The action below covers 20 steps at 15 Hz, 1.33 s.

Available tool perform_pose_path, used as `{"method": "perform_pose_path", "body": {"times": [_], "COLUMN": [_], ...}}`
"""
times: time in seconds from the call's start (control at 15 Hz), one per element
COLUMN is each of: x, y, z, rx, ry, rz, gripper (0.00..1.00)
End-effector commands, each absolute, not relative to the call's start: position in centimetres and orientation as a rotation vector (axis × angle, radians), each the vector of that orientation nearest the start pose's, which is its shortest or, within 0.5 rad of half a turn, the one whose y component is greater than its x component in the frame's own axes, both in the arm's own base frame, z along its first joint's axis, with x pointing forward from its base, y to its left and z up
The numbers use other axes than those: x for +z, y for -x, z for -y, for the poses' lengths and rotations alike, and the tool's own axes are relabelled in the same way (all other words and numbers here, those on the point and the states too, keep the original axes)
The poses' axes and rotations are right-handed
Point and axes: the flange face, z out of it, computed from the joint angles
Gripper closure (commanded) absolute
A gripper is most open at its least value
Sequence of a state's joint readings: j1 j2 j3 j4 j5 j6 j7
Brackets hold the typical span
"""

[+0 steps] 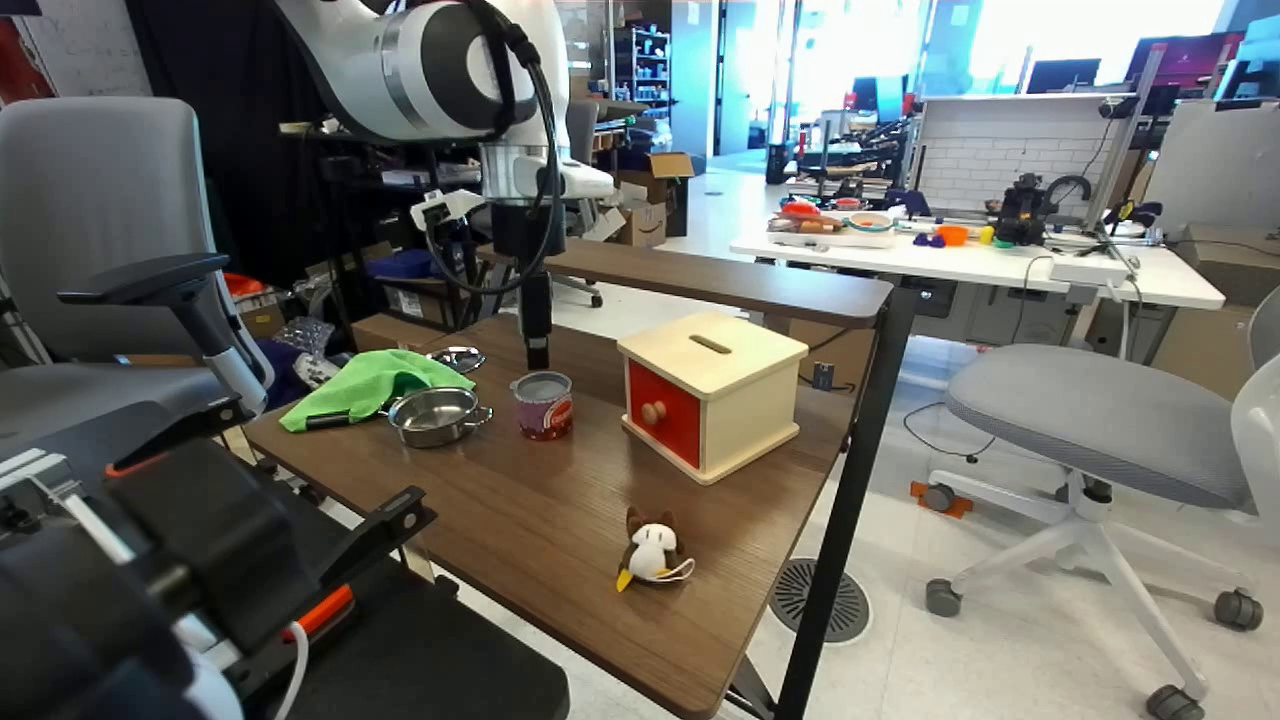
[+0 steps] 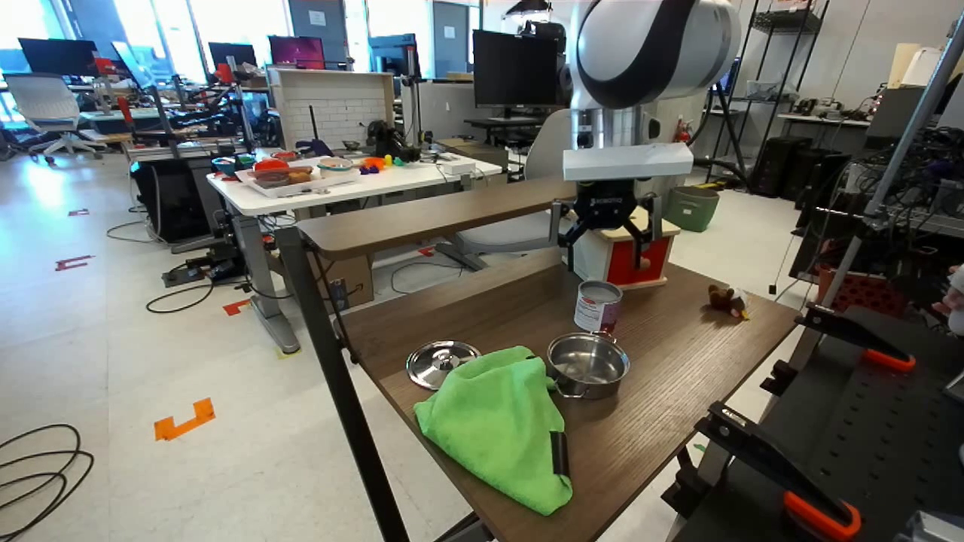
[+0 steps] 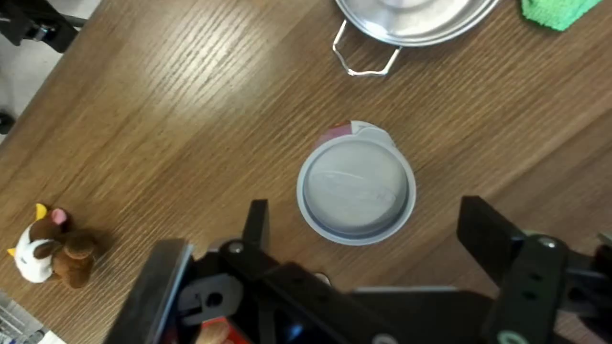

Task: Move the can to the left of the brown doll

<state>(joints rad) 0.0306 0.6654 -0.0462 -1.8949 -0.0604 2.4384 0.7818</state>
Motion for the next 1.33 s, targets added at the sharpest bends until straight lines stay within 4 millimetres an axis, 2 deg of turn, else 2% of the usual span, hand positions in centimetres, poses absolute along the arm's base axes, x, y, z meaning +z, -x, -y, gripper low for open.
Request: {"method": "perform_pose_path", "body": {"times": [0.0, 0.33, 0.8, 1.27], "x": [13.1, 11.8, 10.1, 11.2], "y": [-62.6, -62.8, -62.5, -61.7], "z": [1.2, 1.2, 0.5, 1.5], "rx": [0.055, -0.010, 0.004, 0.024], "ry": [2.962, 2.905, 2.906, 2.892], "rz": [-1.217, -1.259, -1.254, -1.256], "gripper": [0.00, 0.00, 0.00, 0.00]}}
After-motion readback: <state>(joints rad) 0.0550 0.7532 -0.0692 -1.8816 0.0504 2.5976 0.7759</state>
